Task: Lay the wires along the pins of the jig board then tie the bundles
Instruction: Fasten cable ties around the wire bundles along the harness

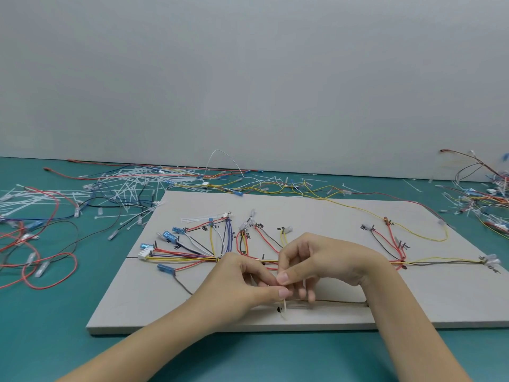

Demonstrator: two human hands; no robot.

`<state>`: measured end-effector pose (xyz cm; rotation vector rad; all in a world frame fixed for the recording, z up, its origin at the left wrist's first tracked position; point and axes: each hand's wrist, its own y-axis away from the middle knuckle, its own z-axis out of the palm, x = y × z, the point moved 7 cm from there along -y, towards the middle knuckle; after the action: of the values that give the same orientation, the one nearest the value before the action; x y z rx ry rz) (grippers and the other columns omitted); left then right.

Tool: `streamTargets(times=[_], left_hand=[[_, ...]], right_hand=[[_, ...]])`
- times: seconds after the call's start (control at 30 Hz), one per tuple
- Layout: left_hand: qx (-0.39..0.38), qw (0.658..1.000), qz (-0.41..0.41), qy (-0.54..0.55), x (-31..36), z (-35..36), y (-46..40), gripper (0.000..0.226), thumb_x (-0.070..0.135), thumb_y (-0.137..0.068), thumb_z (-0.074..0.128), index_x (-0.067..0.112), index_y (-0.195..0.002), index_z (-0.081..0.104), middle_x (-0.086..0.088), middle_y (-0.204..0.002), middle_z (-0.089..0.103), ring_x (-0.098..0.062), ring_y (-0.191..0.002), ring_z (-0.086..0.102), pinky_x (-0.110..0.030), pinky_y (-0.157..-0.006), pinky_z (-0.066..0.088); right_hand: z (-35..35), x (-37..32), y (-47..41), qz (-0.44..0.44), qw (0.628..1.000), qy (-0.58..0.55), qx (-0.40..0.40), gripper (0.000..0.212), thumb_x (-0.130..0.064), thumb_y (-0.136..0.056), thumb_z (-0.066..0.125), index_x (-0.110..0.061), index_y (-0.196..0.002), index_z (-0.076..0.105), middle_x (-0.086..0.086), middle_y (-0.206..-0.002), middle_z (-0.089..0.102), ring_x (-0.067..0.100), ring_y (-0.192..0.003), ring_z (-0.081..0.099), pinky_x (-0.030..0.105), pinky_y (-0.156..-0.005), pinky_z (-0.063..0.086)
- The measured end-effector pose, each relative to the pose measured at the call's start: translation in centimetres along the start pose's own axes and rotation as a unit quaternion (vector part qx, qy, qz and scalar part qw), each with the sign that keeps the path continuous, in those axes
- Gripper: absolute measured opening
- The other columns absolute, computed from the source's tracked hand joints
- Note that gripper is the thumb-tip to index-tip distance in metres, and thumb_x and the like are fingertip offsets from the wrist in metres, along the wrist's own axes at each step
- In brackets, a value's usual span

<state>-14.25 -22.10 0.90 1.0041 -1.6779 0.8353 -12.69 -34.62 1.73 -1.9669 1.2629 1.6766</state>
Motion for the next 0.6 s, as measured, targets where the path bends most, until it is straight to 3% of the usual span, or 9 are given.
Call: streamTargets(times=[0.33, 0.6], left_hand=[[-0.002, 1.000, -0.014, 0.013, 0.08, -0.11, -0.11, 0.013, 0.011, -0.071, 0.085, 0.016, -0.063, 0.075, 0.006, -0.049, 0.052, -0.004, -0.047, 0.036, -0.014, -0.049, 0.027], [-0.022, 1.000, -0.013, 0.019, 0.10, 0.09, -0.18, 0.019, 0.006, -0.071, 0.084, 0.020, -0.062, 0.075, 0.008, -0.053, 0.061, -0.005, -0.050, 0.037, -0.014, -0.050, 0.028]], right_hand=[[0.50, -0.67, 0.08, -0.018, 1.000, 0.019, -0.003, 0.009, -0.005, -0.091, 0.062, -0.003, -0.082, 0.062, 0.010, -0.068, 0.060, 0.012, -0.056, 0.057, 0.023, -0.050, 0.052], [0.32, -0.92, -0.02, -0.040, 0.999, 0.021, 0.011, 0.011, -0.008, -0.093, 0.061, -0.005, -0.082, 0.062, -0.001, -0.066, 0.062, 0.011, -0.057, 0.055, 0.023, -0.049, 0.050]])
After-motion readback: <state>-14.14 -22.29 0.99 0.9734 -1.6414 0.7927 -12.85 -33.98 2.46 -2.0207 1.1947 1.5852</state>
